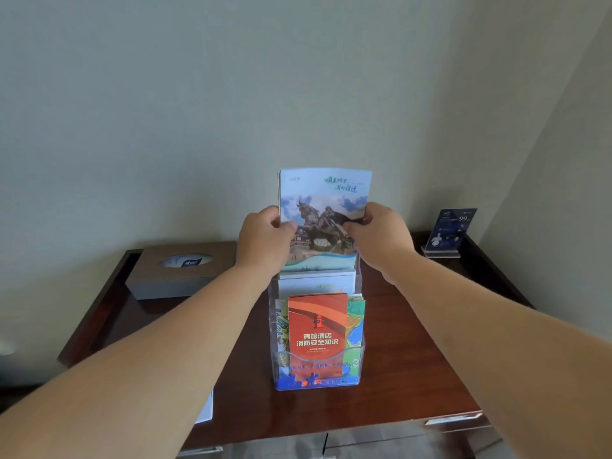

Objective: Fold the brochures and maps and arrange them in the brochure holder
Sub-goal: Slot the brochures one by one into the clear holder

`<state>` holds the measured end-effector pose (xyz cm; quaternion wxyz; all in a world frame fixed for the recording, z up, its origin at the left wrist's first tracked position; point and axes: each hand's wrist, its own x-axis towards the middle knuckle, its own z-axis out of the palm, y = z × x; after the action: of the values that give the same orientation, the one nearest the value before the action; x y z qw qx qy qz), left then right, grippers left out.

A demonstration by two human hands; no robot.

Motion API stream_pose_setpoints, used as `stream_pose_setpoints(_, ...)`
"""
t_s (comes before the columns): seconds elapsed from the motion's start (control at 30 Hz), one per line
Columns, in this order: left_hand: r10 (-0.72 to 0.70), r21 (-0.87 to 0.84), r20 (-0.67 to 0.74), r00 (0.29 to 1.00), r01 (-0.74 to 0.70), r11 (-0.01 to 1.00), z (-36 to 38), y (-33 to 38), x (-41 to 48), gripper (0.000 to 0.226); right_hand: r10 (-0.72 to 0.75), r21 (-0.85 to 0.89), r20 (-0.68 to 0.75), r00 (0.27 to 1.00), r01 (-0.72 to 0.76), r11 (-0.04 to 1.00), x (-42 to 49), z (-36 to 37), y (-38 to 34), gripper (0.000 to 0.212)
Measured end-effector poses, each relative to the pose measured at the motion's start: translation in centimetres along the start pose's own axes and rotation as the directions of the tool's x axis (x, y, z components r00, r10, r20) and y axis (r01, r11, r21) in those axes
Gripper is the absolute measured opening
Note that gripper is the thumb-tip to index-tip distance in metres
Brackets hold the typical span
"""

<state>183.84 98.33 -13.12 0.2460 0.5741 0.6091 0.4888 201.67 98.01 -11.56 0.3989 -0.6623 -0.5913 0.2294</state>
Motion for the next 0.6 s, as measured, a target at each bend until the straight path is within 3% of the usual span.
stream_pose_setpoints(0.3,-0.070,0.232,0.014,0.997,0.065,0.971,0.4,-3.4,-1.3,0.040,0.006,-0.322,0.081,0.997,0.020,0.947,-0.4,2.3,2.1,0.015)
stream_pose_setpoints(0.4,-0.087,0.304,0.015,0.996,0.078,0.949,0.5,-3.7,-1.4,0.035,0.033,-0.336,0.088,0.996,-0.002,0.942,-0.4,2.4,2.3,0.014)
stream_pose_setpoints(0.5,-0.105,0.344,0.016,0.994,0.093,0.935,0.4,-3.7,-1.4,0.010,0.102,-0.316,0.081,0.992,-0.071,0.946,-0.3,2.4,2.4,0.021)
stream_pose_setpoints(0.6,-0.136,0.363,0.006,0.991,0.125,0.923,0.4,-3.7,-1.4,0.021,0.185,-0.254,0.109,0.977,-0.152,0.955,-0.5,2.5,2.4,0.030)
